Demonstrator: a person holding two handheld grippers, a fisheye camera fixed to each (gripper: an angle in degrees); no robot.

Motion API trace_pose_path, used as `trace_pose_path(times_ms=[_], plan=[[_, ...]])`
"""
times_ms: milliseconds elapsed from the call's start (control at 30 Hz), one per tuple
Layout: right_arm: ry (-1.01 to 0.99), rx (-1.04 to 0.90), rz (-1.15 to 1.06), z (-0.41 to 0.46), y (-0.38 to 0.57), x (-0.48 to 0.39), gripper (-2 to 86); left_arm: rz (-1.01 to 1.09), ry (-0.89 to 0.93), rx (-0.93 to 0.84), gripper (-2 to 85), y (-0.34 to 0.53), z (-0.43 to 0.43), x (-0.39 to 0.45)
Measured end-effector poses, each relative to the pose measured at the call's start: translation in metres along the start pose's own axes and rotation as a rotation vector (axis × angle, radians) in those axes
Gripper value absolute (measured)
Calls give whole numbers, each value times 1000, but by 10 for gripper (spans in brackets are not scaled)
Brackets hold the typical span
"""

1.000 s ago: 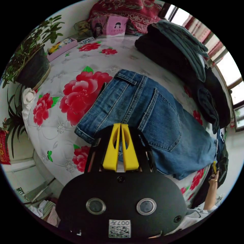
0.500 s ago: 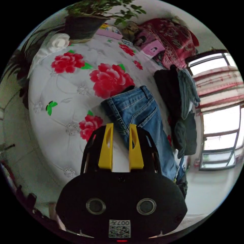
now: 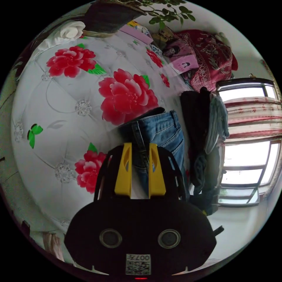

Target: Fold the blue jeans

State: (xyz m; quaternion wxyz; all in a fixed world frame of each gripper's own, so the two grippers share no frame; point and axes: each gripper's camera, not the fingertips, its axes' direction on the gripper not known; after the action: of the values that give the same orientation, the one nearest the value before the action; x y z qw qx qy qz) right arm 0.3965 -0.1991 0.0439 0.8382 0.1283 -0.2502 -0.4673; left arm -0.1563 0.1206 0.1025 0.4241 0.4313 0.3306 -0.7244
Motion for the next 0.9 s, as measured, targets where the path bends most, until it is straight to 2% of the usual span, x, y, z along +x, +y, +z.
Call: trace_pose_path(times_ms=[100,200,333,400,467,567,633,733,900], plan=[[-150,-284,-45,71,0,-43,27,17,90,13,45,3,-4,6],[-194,-268,-15,69,15,-58,34,140,173,29,37,10,-16,31],[-137,-205,95,38,40,-44,44,509,254,20,22,36,-26,127],[-130,-170,241,17,60,-18,50,727,294,-16,14,61,-24,187],[-137,-131,355,1,76,3,55,1038,338,-101,11,114,-12,269],[-123,-37,534,-21,107,30,62,1297,389,-309,22,197,30,339],[-116,14,622,-28,124,42,67,1328,332,-436,41,240,69,356],[-174,79,748,-34,147,61,78,1222,206,-639,66,278,130,350],[-219,101,836,-29,163,97,92,1079,122,-613,84,261,152,304]])
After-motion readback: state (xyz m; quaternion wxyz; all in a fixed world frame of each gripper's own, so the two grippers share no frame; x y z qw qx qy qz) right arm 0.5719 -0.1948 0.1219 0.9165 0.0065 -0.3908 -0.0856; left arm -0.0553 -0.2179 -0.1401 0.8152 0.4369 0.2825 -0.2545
